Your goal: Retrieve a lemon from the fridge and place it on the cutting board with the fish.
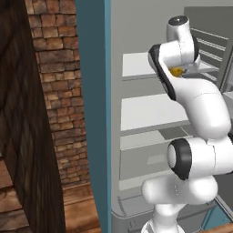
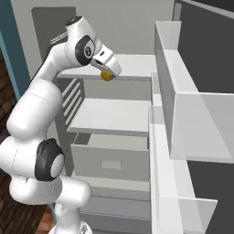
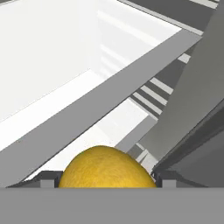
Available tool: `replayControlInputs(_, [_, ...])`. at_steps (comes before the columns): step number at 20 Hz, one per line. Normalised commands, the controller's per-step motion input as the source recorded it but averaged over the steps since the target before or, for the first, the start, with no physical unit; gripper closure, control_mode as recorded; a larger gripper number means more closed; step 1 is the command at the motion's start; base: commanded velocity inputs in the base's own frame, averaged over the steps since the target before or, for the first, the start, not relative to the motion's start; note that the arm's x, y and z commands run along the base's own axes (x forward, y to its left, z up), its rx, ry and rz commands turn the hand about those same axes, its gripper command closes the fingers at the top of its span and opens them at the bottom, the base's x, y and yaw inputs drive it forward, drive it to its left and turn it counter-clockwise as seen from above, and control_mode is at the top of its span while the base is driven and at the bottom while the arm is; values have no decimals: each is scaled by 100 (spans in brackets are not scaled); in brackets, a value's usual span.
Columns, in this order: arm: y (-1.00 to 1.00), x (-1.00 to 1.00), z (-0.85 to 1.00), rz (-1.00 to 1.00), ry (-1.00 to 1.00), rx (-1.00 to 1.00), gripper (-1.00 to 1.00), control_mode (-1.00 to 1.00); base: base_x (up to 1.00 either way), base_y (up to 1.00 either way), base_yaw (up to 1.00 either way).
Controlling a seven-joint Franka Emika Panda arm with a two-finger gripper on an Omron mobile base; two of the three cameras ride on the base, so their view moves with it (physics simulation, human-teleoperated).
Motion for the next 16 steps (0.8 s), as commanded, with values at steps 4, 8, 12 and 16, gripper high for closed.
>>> replayControlInputs(4, [15, -100, 0, 1, 0, 4, 100, -100, 0, 0, 0])
replayControlInputs(8, [38, -100, 0, 11, 3, 0, 100, -100, 0, 0, 0])
replayControlInputs(12, [41, -94, 0, 29, 0, 0, 100, -100, 0, 0, 0])
replayControlInputs(16, [7, -65, 0, 27, 0, 0, 100, -100, 0, 0, 0])
